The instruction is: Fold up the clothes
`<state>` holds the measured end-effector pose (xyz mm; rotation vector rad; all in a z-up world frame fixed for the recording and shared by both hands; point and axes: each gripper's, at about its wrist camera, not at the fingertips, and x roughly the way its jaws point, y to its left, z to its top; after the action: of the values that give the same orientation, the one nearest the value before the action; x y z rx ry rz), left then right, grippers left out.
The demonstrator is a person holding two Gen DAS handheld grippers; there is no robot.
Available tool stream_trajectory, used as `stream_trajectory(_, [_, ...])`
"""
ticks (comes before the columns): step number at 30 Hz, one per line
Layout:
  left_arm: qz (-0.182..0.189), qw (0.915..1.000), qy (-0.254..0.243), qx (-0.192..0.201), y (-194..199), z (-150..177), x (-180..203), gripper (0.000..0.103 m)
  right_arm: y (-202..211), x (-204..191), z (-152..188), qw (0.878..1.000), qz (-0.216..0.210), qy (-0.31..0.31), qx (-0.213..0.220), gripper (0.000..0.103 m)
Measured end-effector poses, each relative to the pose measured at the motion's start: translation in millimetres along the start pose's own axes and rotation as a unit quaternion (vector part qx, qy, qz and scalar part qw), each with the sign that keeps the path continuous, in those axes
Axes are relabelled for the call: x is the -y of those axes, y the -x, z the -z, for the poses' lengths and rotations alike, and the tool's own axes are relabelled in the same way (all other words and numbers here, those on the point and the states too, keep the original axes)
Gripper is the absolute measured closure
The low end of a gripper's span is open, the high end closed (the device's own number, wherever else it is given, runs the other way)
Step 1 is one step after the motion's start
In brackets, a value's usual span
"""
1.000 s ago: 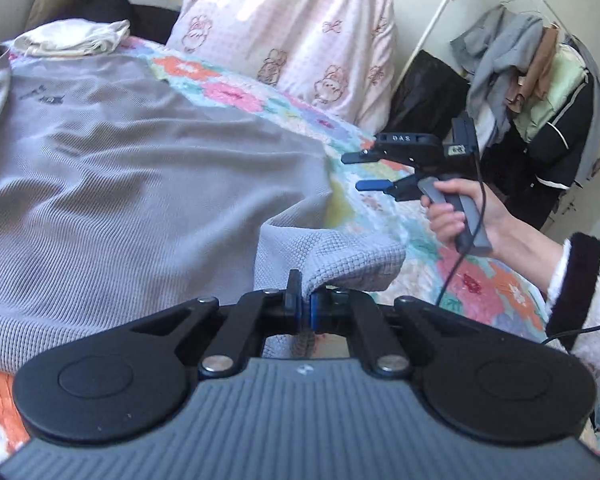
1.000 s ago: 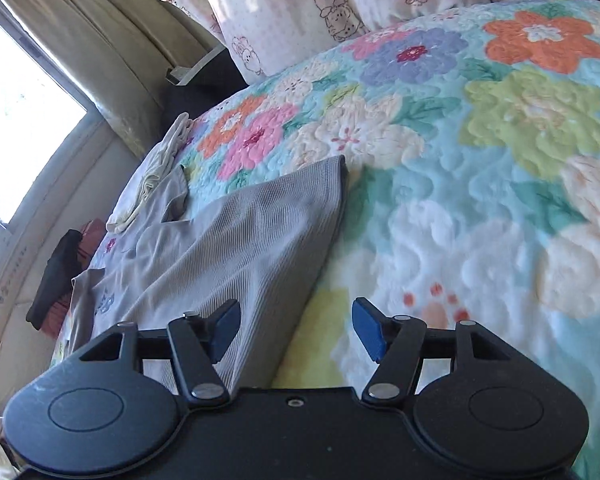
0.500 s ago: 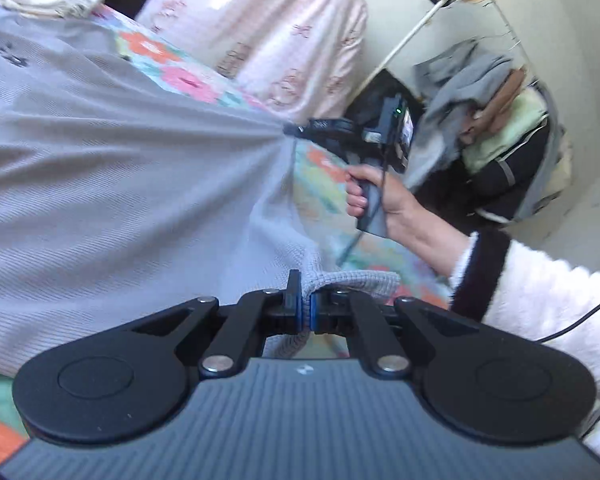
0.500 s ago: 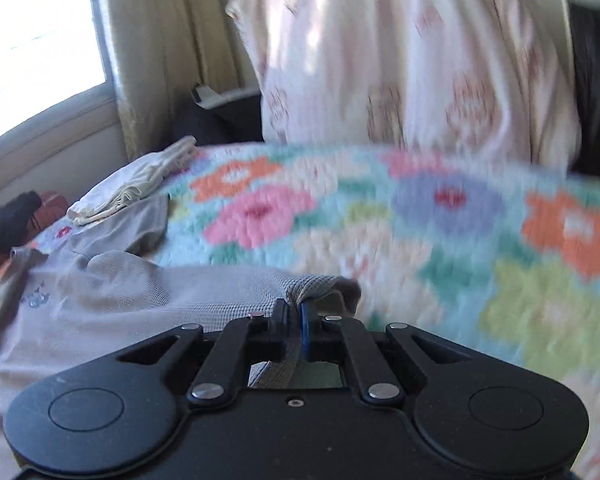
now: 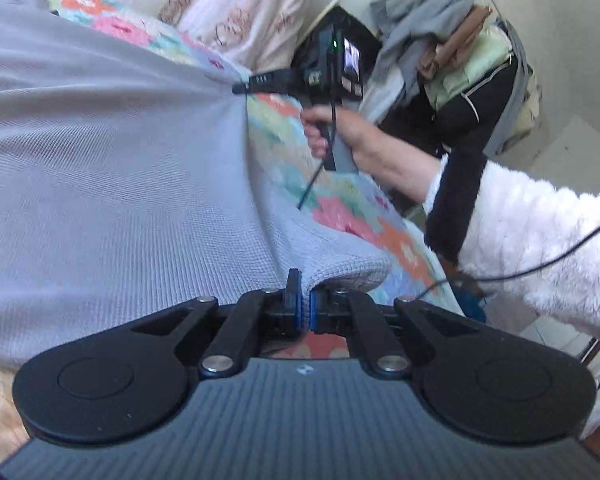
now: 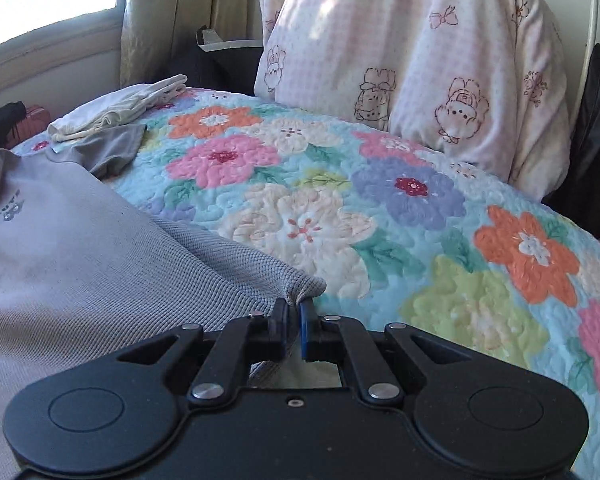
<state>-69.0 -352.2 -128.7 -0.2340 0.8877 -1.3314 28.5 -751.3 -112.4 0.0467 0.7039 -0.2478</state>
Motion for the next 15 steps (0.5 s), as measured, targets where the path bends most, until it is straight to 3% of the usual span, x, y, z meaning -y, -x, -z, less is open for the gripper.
stream_trajectory(2, [-0.007,0.9997,-0.005,-0.021,-7,2,1,0.100,2,1,5,1.000,-0.013,-0.014,0.004,0.096])
stream_trajectory(4, [-0.023,0.9981,0.015,-0.056,-19,1,-6,0.100,-6,1,10,0.998,-0.048,-0.020,-0.032,0.096])
stream_trajectory(7, [-0.075,0.9925,0.078,-0.057,-28,13,-26,0.096,-14,7,20,0.997,-0.036,-0.018,-0.069,0.084])
stream_trajectory(8, [-0.081,0.9917,0.082,-0.058,-28,15,-28,0.096,-12,17,21,0.996,-0.042,-0.050,-0.059,0.073])
stream_trajectory(10, [-0.078,0.9929,0.067,-0.060,-27,13,-26,0.095,-7,38,22,0.991,-0.054,-0.113,-0.039,0.064])
stream_trajectory(15, [-0.044,0.9979,0.042,-0.024,6,-8,-19,0.065,-6,75,19,0.968,-0.095,-0.230,-0.018,0.060])
